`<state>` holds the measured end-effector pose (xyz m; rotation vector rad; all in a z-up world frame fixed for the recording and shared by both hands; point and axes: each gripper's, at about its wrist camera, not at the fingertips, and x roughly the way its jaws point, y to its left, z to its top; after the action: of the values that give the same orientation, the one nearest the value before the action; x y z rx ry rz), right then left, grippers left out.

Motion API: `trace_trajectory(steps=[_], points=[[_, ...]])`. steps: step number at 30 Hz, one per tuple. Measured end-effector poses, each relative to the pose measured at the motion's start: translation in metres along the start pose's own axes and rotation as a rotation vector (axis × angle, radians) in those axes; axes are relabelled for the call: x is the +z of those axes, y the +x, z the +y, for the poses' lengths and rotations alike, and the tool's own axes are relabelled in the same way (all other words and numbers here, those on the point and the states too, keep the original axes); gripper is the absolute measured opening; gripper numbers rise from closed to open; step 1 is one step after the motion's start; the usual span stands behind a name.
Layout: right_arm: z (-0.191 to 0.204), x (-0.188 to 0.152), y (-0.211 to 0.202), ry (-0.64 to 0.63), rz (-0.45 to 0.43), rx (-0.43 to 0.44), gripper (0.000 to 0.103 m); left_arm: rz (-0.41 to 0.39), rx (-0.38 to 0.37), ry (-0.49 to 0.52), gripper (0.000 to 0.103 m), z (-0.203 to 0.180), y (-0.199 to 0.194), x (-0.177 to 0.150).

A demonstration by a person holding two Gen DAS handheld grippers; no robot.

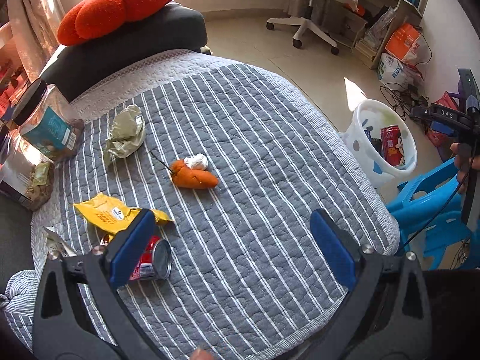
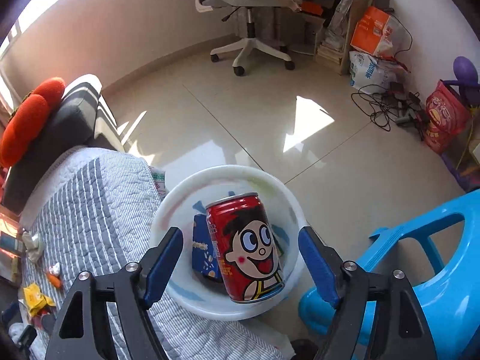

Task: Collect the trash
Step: 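Move both tools back over the bed toward the snack pouch and yellow bag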

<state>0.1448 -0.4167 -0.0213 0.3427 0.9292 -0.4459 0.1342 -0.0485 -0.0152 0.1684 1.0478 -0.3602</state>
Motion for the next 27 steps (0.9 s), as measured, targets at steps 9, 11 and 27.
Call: trace_trajectory(steps=[9, 11, 27], points=[[0.036, -0.016, -0.021, -0.068, 0.026, 0.024, 0.085, 0.041, 0.021, -0.141, 0.102, 0.073, -0.011, -0.023], [0.044, -0.022, -0.025, -0.077, 0.038, 0.038, 0.085, 0.044, 0.031, -0.164, 0.102, 0.087, -0.015, -0.028], [0.14, -0.076, -0.031, -0.272, 0.17, 0.111, 0.087, 0.127, 0.061, -0.427, 0.102, 0.195, -0.017, -0.067]])
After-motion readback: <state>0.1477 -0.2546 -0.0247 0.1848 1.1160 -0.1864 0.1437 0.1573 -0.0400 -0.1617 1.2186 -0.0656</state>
